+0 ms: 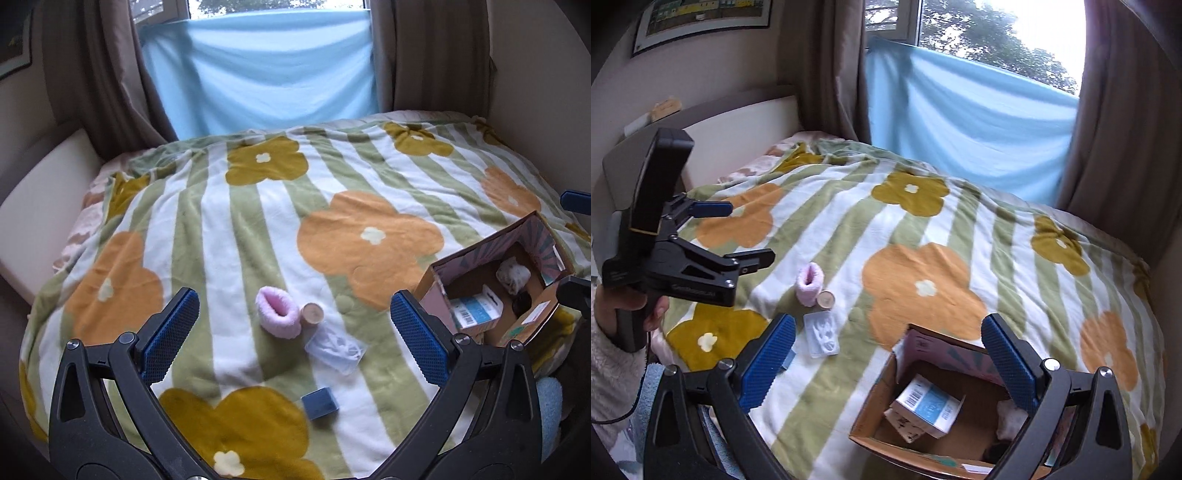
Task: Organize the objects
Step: 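Withdraw both tools from the box toward the remaining items, then grasp the pink wristband with the left tool while the right tool grasps the blue cube box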
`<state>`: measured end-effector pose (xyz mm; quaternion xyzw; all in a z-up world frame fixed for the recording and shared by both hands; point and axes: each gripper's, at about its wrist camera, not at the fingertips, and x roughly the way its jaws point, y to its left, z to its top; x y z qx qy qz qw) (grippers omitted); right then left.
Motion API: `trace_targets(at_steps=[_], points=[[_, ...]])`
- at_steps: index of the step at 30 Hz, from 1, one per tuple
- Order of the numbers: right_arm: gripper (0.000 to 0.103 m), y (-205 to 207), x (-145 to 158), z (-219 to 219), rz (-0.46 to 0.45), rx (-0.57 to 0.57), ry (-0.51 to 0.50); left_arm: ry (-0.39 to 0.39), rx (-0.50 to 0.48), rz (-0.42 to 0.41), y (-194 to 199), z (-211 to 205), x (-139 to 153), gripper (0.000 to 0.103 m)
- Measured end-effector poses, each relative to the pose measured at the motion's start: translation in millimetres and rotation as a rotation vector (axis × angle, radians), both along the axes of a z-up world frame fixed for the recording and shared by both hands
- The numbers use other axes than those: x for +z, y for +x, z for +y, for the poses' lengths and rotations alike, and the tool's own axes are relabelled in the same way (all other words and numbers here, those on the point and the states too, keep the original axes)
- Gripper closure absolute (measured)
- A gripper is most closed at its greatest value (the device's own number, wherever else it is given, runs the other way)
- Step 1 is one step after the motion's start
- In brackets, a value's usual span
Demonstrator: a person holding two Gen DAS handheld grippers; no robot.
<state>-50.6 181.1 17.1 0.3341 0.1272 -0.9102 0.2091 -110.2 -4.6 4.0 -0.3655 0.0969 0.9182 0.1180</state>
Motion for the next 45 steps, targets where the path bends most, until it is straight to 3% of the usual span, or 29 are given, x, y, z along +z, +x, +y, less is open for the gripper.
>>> trace_targets(at_steps=[9, 15, 26, 35, 39, 45], points=[[0.003, 4.2, -58.6, -70.0, -0.076, 0.150, 0.001, -0.010, -0.066, -0.071, -18.6, -42.9, -61.1, 0.000], [0.003, 4.8, -106.3, -105.4, -0.141, 0.190, 0.038, 0.006, -0.106, -0.108, -38.8, -56.8, -98.1, 0.000], [0.003, 1.1, -175.6, -142.5, -0.200, 0.244, 0.018, 0.020, -0.237, -0.151, -83.0, -48.6, -154.8, 0.000], [0.004, -4.3, -218.8, -152.5, -0.233, 0.234, 0.058, 0.064, -0.276, -0.189, -114.7, -48.7, -183.1, 0.000], [0.015, -5.4, -232.1, -157.8, -0.236, 0.235, 0.078, 0.085, -0.300, -0.194, -119.2, -47.6, -188.7, 0.000], [0.034, -10.7, -243.5, -165.4, -0.249, 0.233, 0.086, 0.119, -0.331, -0.204, -125.4, -44.0, -194.0, 0.010]])
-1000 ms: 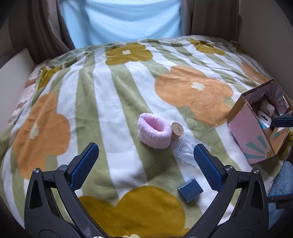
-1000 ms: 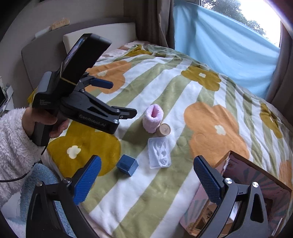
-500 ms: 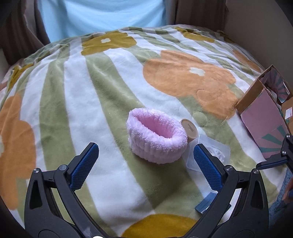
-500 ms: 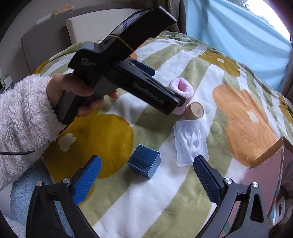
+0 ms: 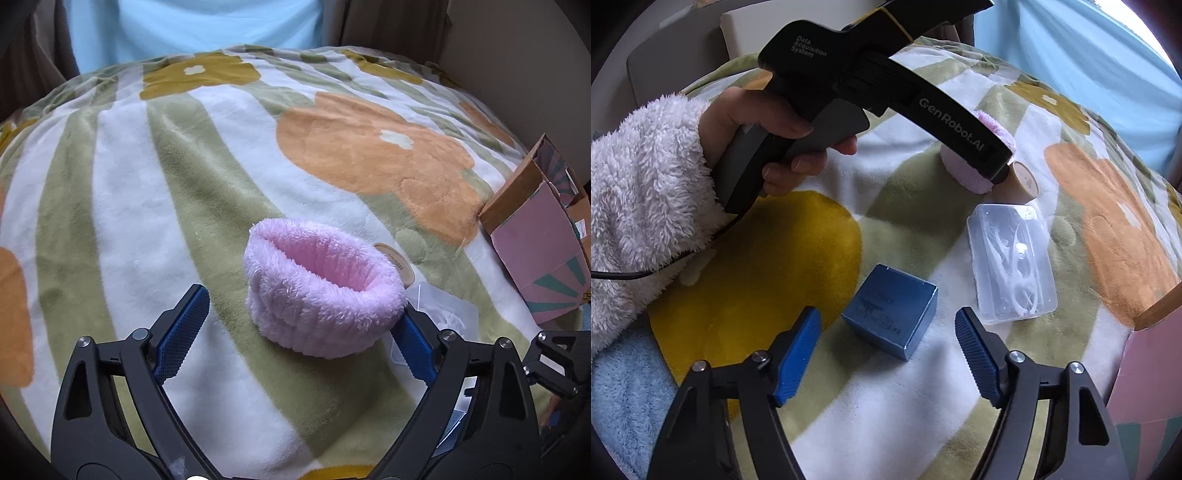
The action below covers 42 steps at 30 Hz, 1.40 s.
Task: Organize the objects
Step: 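Grasp the pink wristband with the left tool while the right tool grasps the blue cube box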
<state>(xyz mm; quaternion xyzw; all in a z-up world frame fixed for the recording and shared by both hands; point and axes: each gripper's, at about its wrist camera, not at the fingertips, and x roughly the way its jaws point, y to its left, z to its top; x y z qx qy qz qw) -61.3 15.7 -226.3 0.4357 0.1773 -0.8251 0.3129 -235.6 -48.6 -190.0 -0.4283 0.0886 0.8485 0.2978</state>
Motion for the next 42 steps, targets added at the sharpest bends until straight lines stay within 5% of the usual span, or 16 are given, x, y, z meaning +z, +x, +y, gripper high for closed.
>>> trace_targets(at_steps=[7, 19, 42], points=[[0.049, -8.1, -7.2, -1.6, -0.026, -0.026, -0.008, 0.011, -0.035, -0.010, 4.2, 6.0, -3.0, 0.038], [0.055, -8.2, -3.7, -1.1, -0.039, -0.045, -0.032, 0.011, -0.035, -0.001, 10.7, 3.4, 1.9, 0.059], [0.057, 3.9, 37.2, 11.6, -0.002, -0.086, -0.091, 0.003, 0.054, 0.060, 36.0, -22.3, 53.6, 0.062]])
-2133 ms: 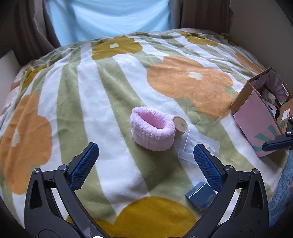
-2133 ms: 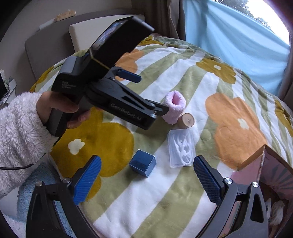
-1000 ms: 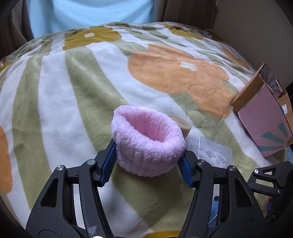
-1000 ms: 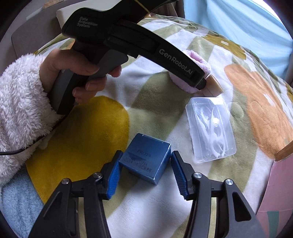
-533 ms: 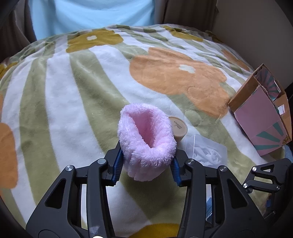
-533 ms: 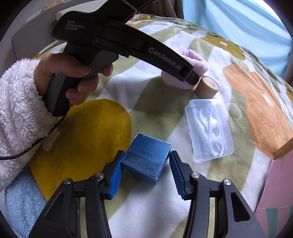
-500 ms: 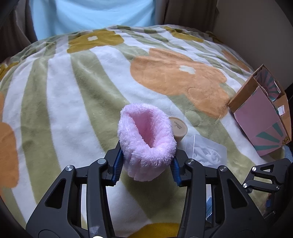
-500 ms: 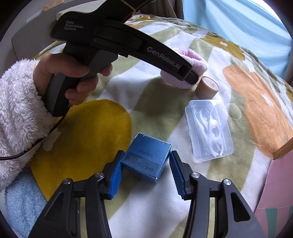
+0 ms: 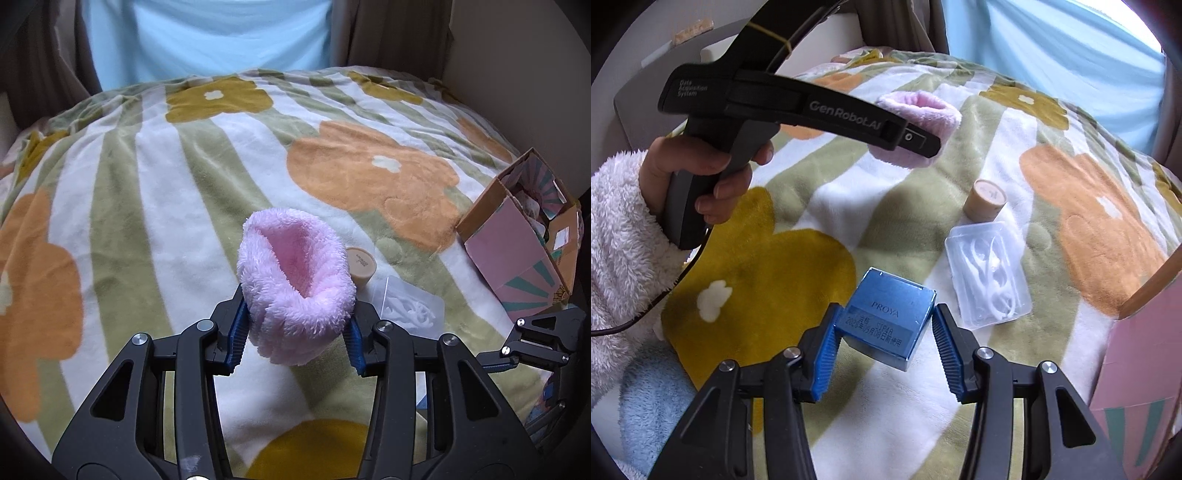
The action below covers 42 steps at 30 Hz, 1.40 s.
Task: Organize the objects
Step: 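Grasp the pink wristband with the left tool while the right tool grasps the blue cube box, then carry the wristband and blue cube box into the cardboard box and release both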
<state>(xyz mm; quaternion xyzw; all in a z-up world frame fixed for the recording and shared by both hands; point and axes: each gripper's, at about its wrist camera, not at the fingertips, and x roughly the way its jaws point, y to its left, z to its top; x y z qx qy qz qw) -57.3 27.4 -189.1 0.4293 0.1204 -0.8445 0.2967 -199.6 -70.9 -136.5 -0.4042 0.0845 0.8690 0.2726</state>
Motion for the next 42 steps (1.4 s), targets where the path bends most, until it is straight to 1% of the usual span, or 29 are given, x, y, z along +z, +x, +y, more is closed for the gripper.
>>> trace_targets(at_steps=[2, 4, 9, 11, 17, 24, 28, 33, 38, 42], points=[[0.057, 2.5, 9.0, 5.0, 0.017, -0.007, -0.007, -0.009, 0.020, 0.019, 2.1, -0.2, 9.2, 0.062], [0.057, -11.9, 20.2, 13.8, 0.031, -0.016, -0.015, -0.008, 0.034, 0.034, 4.0, -1.0, 19.3, 0.062], [0.057, 4.4, 49.2, 22.1, 0.084, -0.044, -0.032, 0.005, 0.049, 0.076, 12.6, 4.8, 49.3, 0.062], [0.057, 4.2, 59.5, 30.6, 0.104, -0.060, -0.046, 0.003, 0.051, 0.094, 16.8, 10.2, 61.2, 0.062], [0.057, 14.2, 92.9, 61.5, 0.158, -0.110, -0.077, 0.016, 0.041, 0.134, 30.8, 34.3, 94.1, 0.062], [0.057, 23.3, 124.1, 108.1, 0.218, -0.169, -0.088, 0.028, 0.005, 0.172, 48.4, 78.2, 119.1, 0.062], [0.057, 25.1, 138.7, 139.5, 0.245, -0.214, -0.086, 0.035, -0.019, 0.184, 55.3, 108.1, 127.8, 0.062], [0.057, 26.0, 151.4, 185.3, 0.266, -0.287, -0.079, 0.038, -0.058, 0.183, 61.1, 151.1, 129.0, 0.062], [0.057, 22.2, 156.8, 230.8, 0.275, -0.357, -0.047, 0.030, -0.108, 0.165, 65.7, 201.0, 119.9, 0.062], [0.057, 18.7, 154.4, 271.3, 0.262, -0.423, -0.037, 0.023, -0.140, 0.144, 68.1, 238.8, 107.0, 0.062]])
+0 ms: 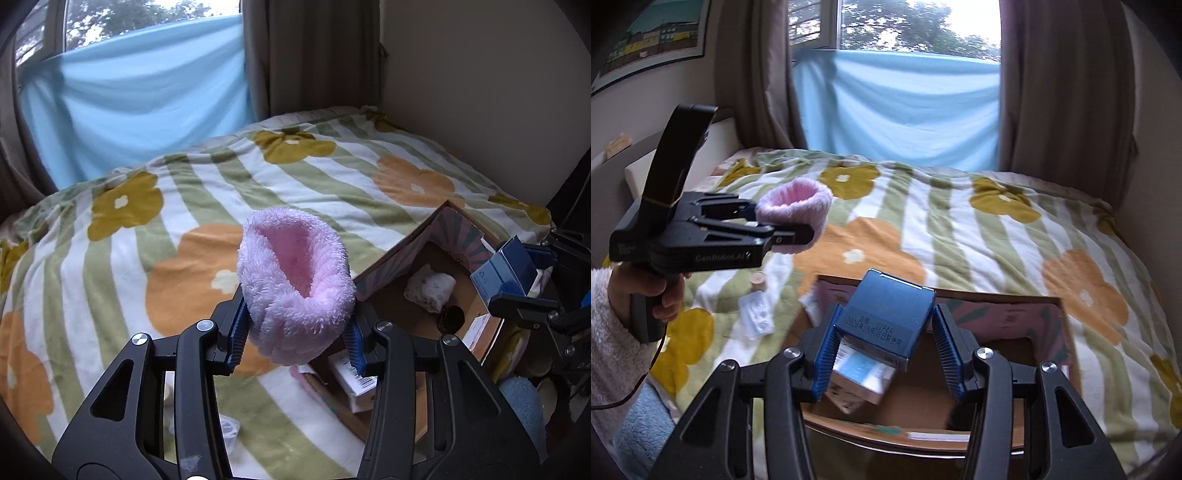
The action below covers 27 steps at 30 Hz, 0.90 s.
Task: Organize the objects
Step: 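Carry the wristband and blue cube box into the cardboard box and release both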
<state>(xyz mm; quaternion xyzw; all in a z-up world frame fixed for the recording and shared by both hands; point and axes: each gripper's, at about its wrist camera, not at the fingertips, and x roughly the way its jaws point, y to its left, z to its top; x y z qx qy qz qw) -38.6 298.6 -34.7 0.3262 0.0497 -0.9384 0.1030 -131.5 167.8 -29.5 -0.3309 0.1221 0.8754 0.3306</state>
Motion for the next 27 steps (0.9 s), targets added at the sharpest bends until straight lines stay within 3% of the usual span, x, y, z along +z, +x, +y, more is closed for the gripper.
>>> trace_targets(at_steps=[11, 27], points=[[0.057, -12.7, -35.2, 87.9, -0.095, -0.142, -0.004, -0.075, -0.074, -0.060, 11.2, 78.8, -42.5, 0.062], [0.057, -37.2, -71.8, 113.1, -0.193, -0.166, 0.004, -0.156, -0.100, -0.062, 15.6, 106.3, -64.3, 0.062]])
